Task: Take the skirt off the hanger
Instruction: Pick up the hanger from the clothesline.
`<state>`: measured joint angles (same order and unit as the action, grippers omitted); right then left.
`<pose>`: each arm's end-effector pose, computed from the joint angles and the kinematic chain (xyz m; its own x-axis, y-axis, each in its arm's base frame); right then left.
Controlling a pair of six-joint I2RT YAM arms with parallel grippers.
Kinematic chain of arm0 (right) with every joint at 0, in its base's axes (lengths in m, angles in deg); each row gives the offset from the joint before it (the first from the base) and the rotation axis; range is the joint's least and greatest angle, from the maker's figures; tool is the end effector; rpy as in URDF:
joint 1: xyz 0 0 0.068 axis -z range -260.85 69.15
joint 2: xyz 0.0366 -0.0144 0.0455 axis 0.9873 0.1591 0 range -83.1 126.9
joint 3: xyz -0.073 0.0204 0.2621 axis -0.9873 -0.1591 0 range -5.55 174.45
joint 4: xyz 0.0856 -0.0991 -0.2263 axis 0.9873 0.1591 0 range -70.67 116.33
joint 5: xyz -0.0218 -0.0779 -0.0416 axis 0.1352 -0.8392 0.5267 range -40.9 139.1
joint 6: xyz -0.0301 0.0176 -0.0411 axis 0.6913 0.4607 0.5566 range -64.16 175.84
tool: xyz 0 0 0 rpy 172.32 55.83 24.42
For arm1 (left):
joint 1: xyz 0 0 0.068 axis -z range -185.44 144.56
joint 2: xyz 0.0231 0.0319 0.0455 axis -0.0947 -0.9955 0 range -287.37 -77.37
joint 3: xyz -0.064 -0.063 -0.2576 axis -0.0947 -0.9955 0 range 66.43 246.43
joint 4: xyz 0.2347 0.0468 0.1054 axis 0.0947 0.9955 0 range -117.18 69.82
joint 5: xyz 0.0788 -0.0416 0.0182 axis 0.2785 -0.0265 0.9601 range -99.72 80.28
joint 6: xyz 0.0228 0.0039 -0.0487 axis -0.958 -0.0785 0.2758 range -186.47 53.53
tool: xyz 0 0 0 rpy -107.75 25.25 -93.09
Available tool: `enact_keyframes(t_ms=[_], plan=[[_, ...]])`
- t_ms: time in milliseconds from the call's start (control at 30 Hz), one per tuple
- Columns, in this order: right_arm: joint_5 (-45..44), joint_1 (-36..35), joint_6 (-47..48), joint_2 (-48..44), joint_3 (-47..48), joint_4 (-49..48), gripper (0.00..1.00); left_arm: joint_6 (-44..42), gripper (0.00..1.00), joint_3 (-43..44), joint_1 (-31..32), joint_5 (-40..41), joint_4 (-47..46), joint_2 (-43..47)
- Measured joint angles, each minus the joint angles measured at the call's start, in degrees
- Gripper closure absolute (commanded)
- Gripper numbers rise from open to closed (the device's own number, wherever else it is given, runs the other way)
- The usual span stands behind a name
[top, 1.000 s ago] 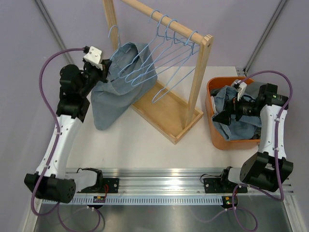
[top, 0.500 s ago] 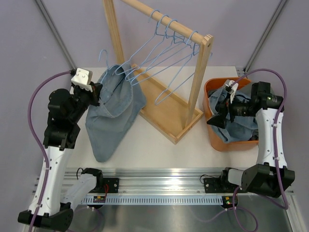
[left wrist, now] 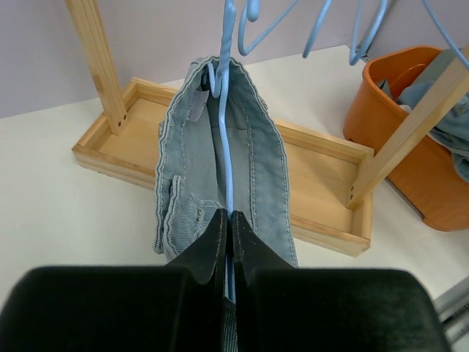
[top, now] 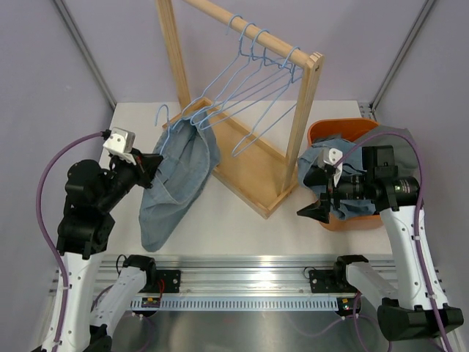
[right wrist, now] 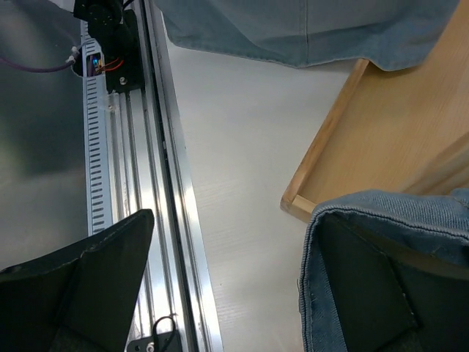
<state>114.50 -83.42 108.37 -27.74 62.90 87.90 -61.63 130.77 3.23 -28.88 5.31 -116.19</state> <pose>0.1438 0.0387 0.3715 -0.0773 -0.3341 -0.9394 -0.9778 0.2096 0.0059 0.1134 -0.0290 0.4257 -0.1589 -0.0564 -0.9857 0.4526 0.8831 -0.1235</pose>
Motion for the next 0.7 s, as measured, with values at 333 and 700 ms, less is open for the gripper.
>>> enact_keyframes(t_ms=[333, 700], plan=[[-7.3, -4.0, -15.2, -1.9, -3.8, -15.6, 0.01, 2.1, 1.00, -0.4, 0.0, -4.0, 3.2, 1.7], [-16.9, 9.9, -26.7, -4.8, -5.3, -22.1, 0.01, 2.3, 1.00, -0.4, 0.0, -4.9, 6.6, 3.2]])
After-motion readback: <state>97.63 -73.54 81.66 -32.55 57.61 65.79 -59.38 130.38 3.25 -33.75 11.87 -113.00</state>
